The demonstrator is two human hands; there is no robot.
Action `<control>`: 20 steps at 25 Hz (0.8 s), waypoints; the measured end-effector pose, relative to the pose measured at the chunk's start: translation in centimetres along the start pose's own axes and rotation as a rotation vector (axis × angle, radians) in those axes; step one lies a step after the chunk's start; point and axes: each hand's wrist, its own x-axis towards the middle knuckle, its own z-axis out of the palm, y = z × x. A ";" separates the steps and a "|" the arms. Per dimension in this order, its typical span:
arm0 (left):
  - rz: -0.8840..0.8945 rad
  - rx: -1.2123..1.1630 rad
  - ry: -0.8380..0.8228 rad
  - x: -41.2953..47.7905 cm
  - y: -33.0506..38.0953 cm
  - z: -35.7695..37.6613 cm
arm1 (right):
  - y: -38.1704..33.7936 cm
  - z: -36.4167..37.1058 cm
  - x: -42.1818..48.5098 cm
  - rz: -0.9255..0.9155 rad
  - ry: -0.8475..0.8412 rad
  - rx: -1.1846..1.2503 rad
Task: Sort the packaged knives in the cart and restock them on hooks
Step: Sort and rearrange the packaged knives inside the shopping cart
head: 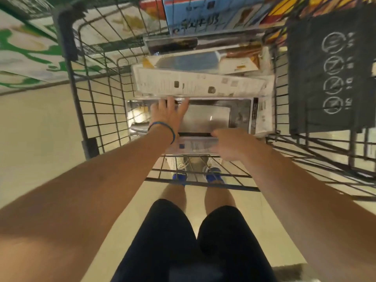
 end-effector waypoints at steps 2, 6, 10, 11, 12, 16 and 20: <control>0.011 0.039 0.012 1.1 -0.4 -0.4 | -0.6 0.3 0.5 -0.057 0.001 0.030; 0.000 -0.002 0.019 1.0 -1.2 -1.4 | -0.9 0.0 0.8 -0.047 -0.057 -0.001; 0.102 -0.141 0.003 0.1 -1.0 -2.3 | -1.4 -0.6 0.5 -0.020 -0.086 -0.022; 0.138 -0.227 -0.039 -0.3 -1.4 -2.3 | -1.4 -0.7 0.4 -0.007 -0.070 -0.019; 0.165 -0.306 -0.060 -0.7 -1.8 -2.4 | -1.3 -0.7 0.3 0.008 -0.050 -0.019; 0.172 -0.505 0.108 -2.6 -3.4 -3.7 | -0.5 -1.0 -0.3 0.118 0.037 0.060; 0.058 -0.711 0.232 -4.5 -5.3 -6.7 | -0.5 -2.0 -1.9 0.316 0.074 0.464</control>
